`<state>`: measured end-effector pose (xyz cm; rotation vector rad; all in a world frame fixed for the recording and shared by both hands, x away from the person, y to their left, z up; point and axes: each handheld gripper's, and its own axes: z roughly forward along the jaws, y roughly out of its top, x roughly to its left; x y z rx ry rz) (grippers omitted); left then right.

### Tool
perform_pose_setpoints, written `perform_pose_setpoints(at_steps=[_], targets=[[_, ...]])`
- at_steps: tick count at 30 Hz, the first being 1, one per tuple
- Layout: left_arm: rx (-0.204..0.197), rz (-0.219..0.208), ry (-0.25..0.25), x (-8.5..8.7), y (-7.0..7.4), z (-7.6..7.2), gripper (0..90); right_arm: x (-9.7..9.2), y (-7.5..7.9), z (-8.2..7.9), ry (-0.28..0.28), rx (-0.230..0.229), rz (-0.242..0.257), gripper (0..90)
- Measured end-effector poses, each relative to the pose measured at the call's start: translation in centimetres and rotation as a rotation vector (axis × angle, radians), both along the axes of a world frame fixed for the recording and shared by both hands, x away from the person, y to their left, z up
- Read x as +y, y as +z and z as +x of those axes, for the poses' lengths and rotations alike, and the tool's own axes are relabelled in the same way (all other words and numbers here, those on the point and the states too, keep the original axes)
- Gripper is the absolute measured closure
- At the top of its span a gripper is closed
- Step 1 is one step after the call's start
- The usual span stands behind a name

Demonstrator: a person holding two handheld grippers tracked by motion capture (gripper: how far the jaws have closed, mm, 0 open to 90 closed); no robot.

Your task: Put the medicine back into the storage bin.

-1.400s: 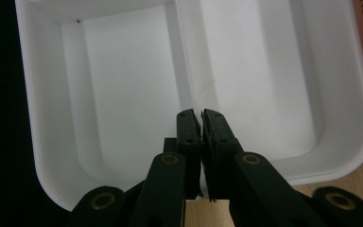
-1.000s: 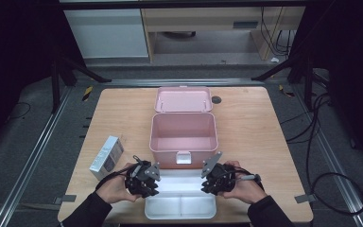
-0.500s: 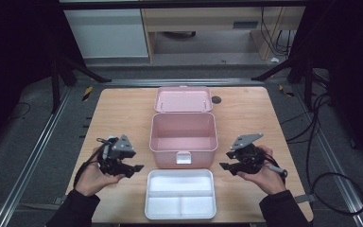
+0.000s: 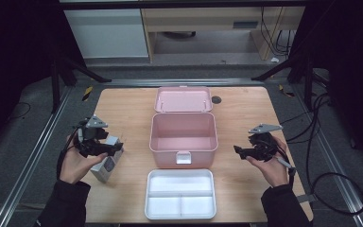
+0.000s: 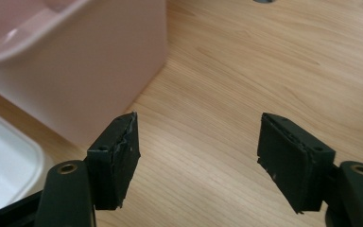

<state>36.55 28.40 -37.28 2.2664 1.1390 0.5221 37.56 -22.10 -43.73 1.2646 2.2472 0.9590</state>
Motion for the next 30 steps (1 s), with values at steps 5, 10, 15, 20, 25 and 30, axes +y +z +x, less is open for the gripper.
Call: perform_pose_setpoints(at_steps=[5, 10, 15, 20, 25, 30], targets=[[0.052, 0.035, 0.056, 1.3, -1.4, 0.9, 28.1, -0.7, -0.6, 0.1, -0.036, 0.02, -0.009, 30.3], [0.124, 0.061, 0.086, 2.1, -3.1, 1.7, 27.6, -0.4, -0.8, 0.1, -0.022, 0.027, -0.043, 28.8], [0.172, 0.074, 0.109, 2.4, -4.4, 2.1, 27.3, -0.3, -1.0, 0.1, -0.013, 0.034, -0.063, 27.7], [0.217, 0.078, 0.124, 2.6, -5.5, 2.4, 29.5, -0.4, -1.3, 0.1, -0.016, 0.04, -0.07, 27.8], [0.277, 0.101, 0.136, 2.5, -6.5, 2.8, 34.5, -0.5, -1.3, 0.1, -0.016, 0.042, -0.067, 27.7], [0.331, 0.105, 0.145, 2.6, -7.3, 3.1, 41.0, -0.4, -1.5, 0.2, -0.01, 0.052, -0.076, 27.2]])
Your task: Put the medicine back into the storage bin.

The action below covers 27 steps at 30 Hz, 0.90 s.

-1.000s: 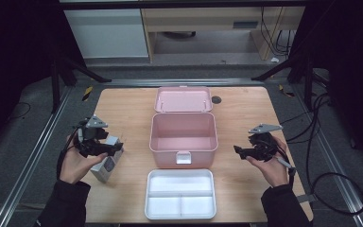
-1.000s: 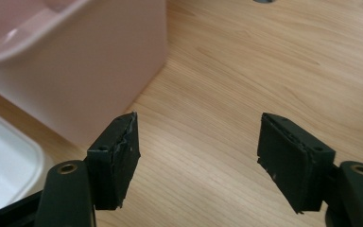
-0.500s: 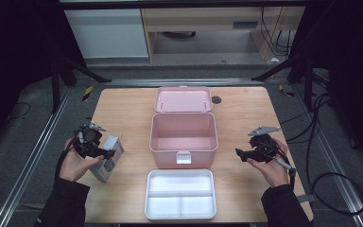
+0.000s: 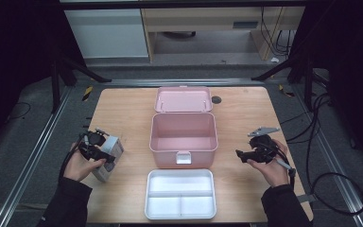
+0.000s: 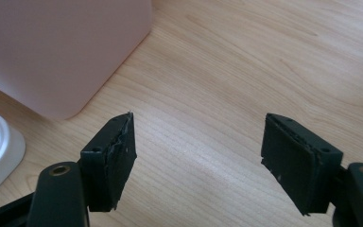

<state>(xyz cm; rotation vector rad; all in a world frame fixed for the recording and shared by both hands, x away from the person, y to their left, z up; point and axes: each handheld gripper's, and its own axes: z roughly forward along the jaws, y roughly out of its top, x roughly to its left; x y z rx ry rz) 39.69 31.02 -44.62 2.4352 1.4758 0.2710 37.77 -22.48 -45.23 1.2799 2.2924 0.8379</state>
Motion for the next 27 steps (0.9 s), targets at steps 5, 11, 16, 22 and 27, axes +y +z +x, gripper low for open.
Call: perform_pose_setpoints(at_steps=[5, 11, 16, 22, 27], targets=[[0.039, 0.003, 0.017, 0.0, -0.6, 0.3, 49.8, 0.1, -0.2, 0.1, 0.003, 0.013, -0.003, 26.9], [0.032, 0.011, 0.022, 0.2, -0.5, 0.3, 55.6, -0.1, -0.2, 0.1, -0.001, 0.011, -0.002, 27.0], [-0.005, 0.003, 0.016, 0.3, 0.7, 0.0, 56.1, -0.2, -0.2, 0.1, -0.004, 0.014, -0.004, 26.9], [-0.07, -0.018, -0.002, -0.2, 3.1, -1.0, 56.1, -0.1, -0.2, 0.1, -0.007, 0.012, -0.005, 26.9], [-0.113, -0.03, -0.04, -1.1, 4.8, -1.6, 56.2, -0.2, -0.1, 0.1, -0.012, 0.006, 0.001, 26.9]])
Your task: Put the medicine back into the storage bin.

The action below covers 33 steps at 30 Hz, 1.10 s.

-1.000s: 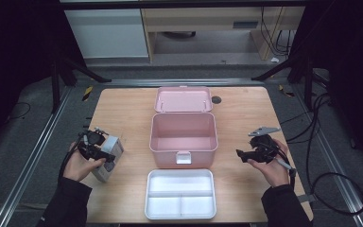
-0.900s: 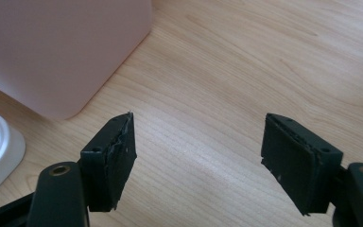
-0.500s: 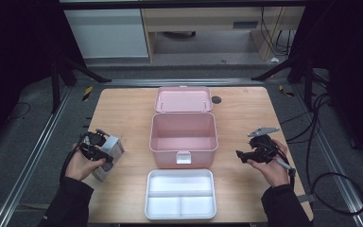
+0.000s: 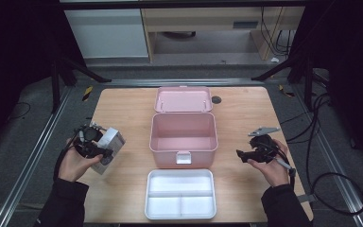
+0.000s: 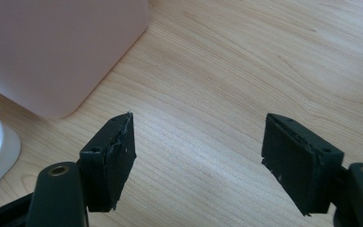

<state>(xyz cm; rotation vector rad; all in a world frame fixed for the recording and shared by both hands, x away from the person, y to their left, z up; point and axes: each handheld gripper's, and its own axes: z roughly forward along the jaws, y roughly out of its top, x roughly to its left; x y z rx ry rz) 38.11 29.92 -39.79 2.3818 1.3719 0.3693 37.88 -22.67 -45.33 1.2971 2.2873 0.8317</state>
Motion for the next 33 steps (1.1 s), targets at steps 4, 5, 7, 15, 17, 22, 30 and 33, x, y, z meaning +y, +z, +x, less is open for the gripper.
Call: perform_pose_setpoints(at_steps=[4, 5, 7, 15, 17, 22, 30, 33], targets=[[-0.034, -0.011, -0.035, -0.9, 1.8, -0.1, 56.3, -0.1, 0.2, 0.0, -0.003, -0.006, 0.005, 26.8], [-0.041, -0.016, -0.046, -1.1, 2.2, -0.1, 56.3, -0.1, 0.2, 0.0, -0.004, -0.009, 0.002, 26.9], [-0.062, -0.029, -0.066, -1.6, 3.1, 0.0, 56.3, -0.2, 0.3, -0.1, -0.005, -0.008, 0.005, 26.8], [-0.094, -0.039, -0.124, -3.3, 6.7, 1.0, 56.4, -0.2, 0.2, 0.0, -0.007, -0.008, 0.004, 26.4], [-0.101, -0.045, -0.135, -3.8, 7.4, 1.3, 56.4, -0.3, 0.3, 0.0, -0.007, -0.01, 0.005, 26.4], [-0.126, -0.076, -0.163, -5.3, 9.4, 2.2, 56.4, -0.2, 0.2, 0.0, -0.007, -0.008, 0.004, 26.2], [-0.131, -0.087, -0.244, -9.2, 10.4, 3.4, 56.4, -0.3, 0.2, 0.0, -0.008, -0.007, 0.004, 26.2], [-0.135, -0.08, -0.263, -10.2, 10.4, 3.7, 56.5, -0.3, 0.1, 0.0, -0.007, -0.007, 0.004, 26.1]])
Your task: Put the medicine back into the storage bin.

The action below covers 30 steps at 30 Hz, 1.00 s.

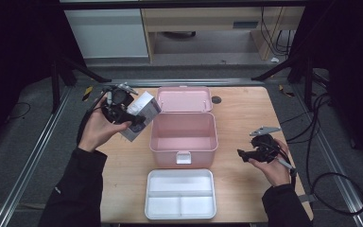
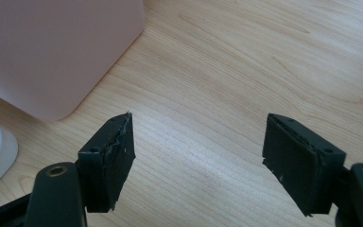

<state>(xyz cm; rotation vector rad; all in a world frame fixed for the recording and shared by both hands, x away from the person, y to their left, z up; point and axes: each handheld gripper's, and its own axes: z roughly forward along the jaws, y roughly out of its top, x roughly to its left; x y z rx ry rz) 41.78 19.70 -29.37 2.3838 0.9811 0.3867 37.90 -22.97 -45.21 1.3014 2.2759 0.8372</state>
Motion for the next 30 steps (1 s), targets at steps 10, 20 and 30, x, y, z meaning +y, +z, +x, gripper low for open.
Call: perform_pose_setpoints(at_steps=[10, 20, 30], targets=[[0.012, -0.017, -0.067, -4.3, -0.3, 1.5, 56.5, -0.1, -0.1, 0.0, 0.001, 0.003, 0.005, 25.7], [0.03, 0.012, -0.137, -8.2, -1.9, 2.8, 56.6, -0.3, -0.2, 0.1, -0.003, 0.006, 0.007, 25.0], [0.08, 0.048, -0.179, -10.1, -4.5, 3.9, 56.4, -0.4, -0.3, 0.2, -0.005, 0.009, 0.003, 24.6]])
